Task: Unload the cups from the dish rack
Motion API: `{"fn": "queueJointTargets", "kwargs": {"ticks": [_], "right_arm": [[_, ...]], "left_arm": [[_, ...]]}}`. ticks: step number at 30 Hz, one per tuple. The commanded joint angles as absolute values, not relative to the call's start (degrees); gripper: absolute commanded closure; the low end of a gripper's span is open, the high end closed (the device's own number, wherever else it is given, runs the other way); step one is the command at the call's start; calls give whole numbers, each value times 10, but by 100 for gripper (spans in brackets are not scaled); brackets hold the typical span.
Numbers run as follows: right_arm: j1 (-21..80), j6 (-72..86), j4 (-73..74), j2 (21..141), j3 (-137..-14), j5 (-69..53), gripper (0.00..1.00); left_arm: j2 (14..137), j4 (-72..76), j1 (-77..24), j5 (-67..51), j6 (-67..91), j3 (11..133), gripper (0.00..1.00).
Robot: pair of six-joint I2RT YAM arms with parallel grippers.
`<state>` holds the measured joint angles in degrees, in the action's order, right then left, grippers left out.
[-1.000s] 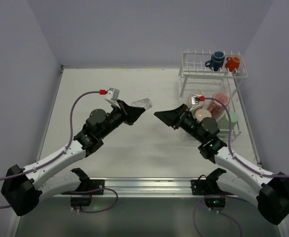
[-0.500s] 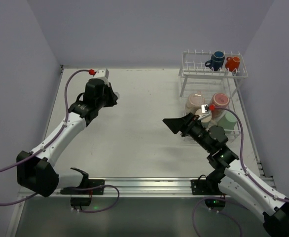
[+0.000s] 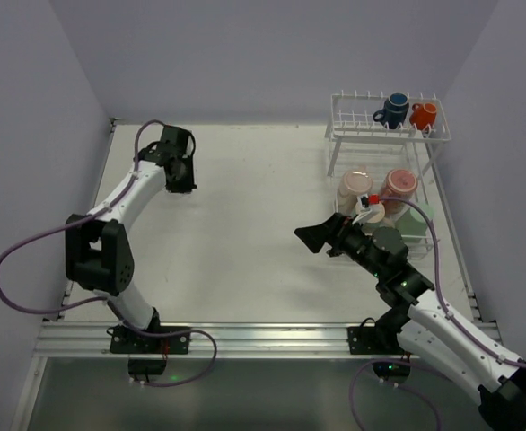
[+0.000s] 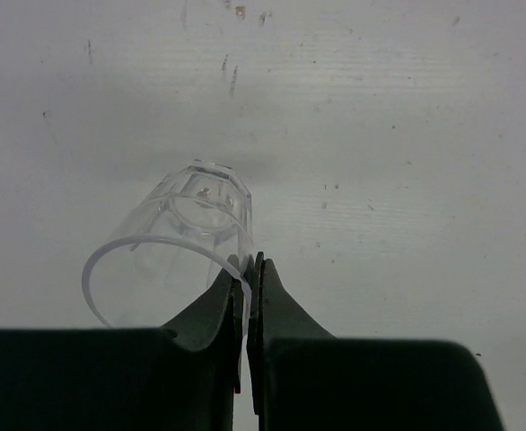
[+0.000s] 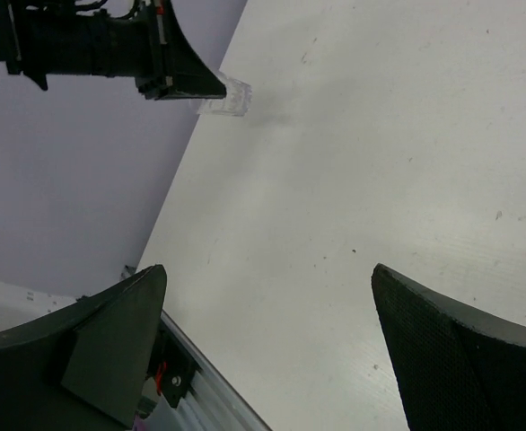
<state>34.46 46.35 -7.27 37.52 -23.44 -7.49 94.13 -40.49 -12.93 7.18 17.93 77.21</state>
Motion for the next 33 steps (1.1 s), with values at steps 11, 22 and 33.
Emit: {"fn": "queueJointTargets", "kwargs": {"ticks": [11, 22, 33], "right_arm": [[346, 425, -63, 393, -259, -110, 1], [350, 423, -55, 419, -289, -108, 1], [349, 346, 71, 416, -457, -17, 31]], "left_arm": [[1108, -501, -67, 58, 112, 881, 96], [1058, -473, -65, 84, 117, 843, 20], [784, -318, -144, 52, 132, 812, 0]]}}
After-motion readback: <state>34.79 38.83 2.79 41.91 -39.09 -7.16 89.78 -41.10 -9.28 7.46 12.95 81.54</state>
